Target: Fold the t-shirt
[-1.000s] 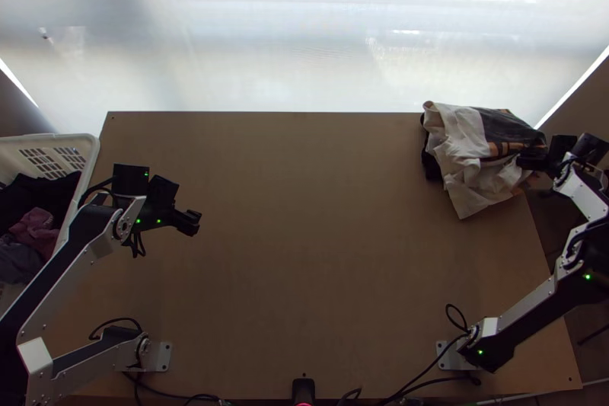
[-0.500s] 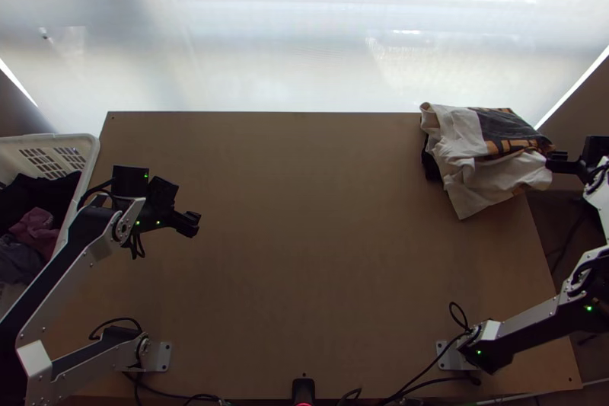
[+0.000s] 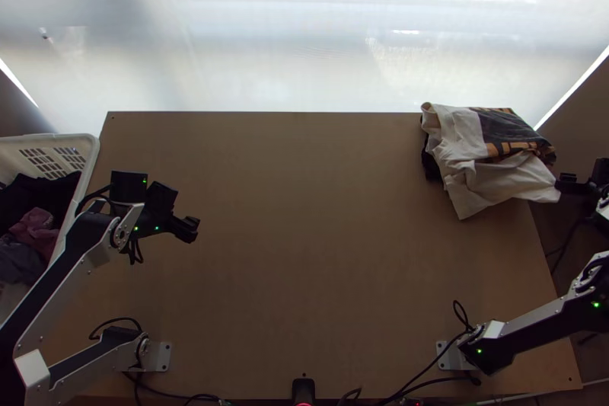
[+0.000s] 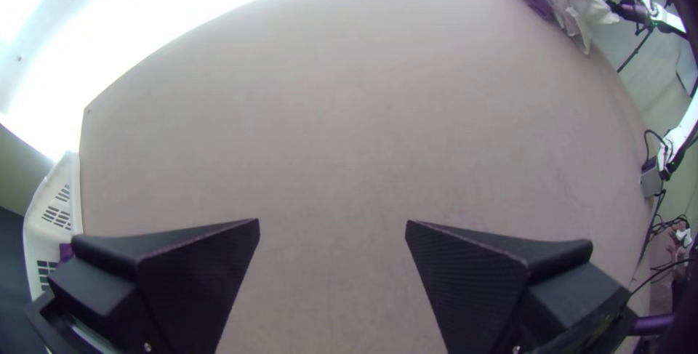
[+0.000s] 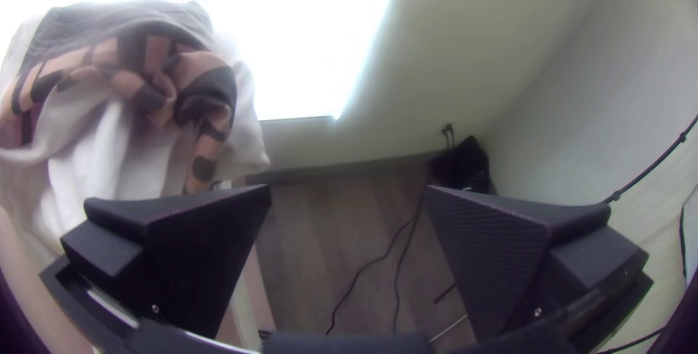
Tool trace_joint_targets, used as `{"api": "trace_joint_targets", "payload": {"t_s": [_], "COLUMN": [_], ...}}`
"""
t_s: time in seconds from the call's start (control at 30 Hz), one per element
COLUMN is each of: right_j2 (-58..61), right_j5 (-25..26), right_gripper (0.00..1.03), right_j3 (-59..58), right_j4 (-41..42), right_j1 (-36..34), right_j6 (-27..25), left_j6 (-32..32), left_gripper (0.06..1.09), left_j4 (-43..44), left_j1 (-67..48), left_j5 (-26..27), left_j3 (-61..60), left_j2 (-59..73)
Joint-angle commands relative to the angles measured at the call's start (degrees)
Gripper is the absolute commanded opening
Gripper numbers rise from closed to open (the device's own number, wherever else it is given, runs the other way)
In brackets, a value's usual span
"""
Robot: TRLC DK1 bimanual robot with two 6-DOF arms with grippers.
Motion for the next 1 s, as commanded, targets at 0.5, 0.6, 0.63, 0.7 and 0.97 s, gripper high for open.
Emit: {"api": "trace_joint_targets", "payload": {"t_s": [0.5,0.6,0.63,0.7,0.97], "right_j2": [-5.91,-8.46,-9.51,-11.44,-13.11], "right_j5": [-9.05,-9.41,-9.67,-9.76,-9.67], "right_gripper": [0.99,0.99,0.99,0.99,0.86], "right_j3": [3.95,3.87,3.51,2.72,1.67], "right_j4": [-14.71,-14.8,-14.8,-14.8,-13.3], "right_j1": [2.68,4.78,6.02,9.62,27.81], "right_j6": [2.77,4.53,5.41,7.34,12.88], "left_j6": [-0.54,-0.54,-0.54,-0.54,-0.36], "left_gripper": [1.04,1.04,1.04,1.04,1.04], "left_j4": [-0.09,-0.09,-0.09,-0.01,-0.09], "left_j1": [0.85,0.85,0.85,0.85,0.85], "left_j5": [0.07,0.07,0.07,0.07,-0.01], "left_j3": [-4.91,-4.91,-5.0,-5.0,-5.53], "left_j2": [-5.9,-6.07,-6.16,-6.16,-7.04]}}
